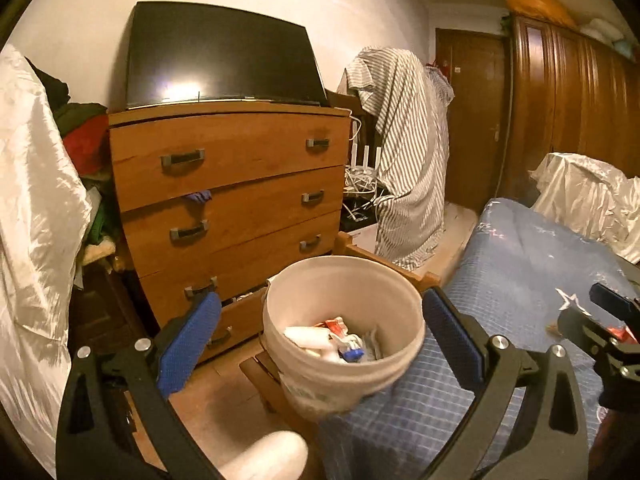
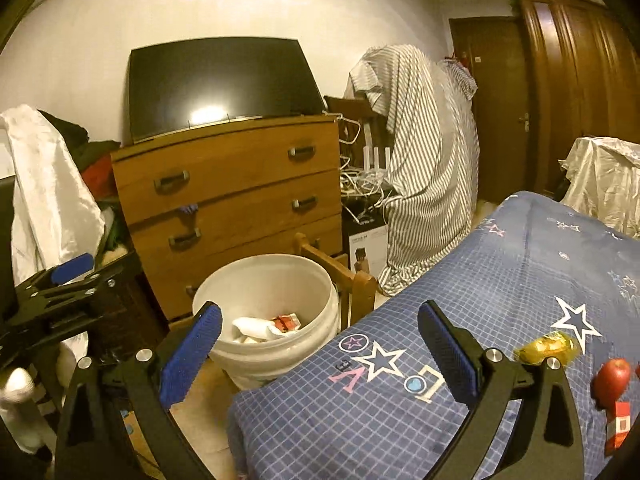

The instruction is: Collect trash

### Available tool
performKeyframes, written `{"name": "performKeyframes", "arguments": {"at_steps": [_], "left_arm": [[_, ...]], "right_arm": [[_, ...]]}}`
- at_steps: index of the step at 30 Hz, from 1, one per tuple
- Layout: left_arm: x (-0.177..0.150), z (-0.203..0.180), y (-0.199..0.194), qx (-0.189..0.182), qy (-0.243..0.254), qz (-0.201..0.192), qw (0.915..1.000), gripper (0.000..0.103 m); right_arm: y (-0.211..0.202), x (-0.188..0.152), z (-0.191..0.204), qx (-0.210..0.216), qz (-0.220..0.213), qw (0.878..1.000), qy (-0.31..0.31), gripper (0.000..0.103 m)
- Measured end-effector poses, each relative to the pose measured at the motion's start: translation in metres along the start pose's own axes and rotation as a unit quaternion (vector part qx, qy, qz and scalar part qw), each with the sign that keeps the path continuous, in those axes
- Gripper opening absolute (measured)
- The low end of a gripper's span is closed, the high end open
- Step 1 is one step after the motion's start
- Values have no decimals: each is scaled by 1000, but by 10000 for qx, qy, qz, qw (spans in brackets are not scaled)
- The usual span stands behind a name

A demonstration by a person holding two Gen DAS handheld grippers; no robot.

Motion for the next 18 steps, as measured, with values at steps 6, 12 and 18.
{"name": "performKeyframes", "arguments": {"at_steps": [6, 12, 18], "left_arm": [[-2, -11, -34, -71, 199, -165, 9996, 97], [-2, -21, -53, -66, 322, -251, 9991, 97], [-6, -28, -59, -24, 416, -212, 9989, 97]], "right_arm": [[-28, 6, -1, -5, -170, 9999, 10, 98], [-40, 13, 4, 9, -244, 9997, 31, 98], [-49, 15, 4, 51, -266, 9996, 48, 98]]}}
Point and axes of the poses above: each gripper's, at about its wrist camera, not at the fingertips, and y roughly the way its jaws point, z to its left, x to its top, the point moved 4 cm from there along y, roughly the way its jaws point, and after that the axes turned 1 degree about -x, right-handed, at the moved point
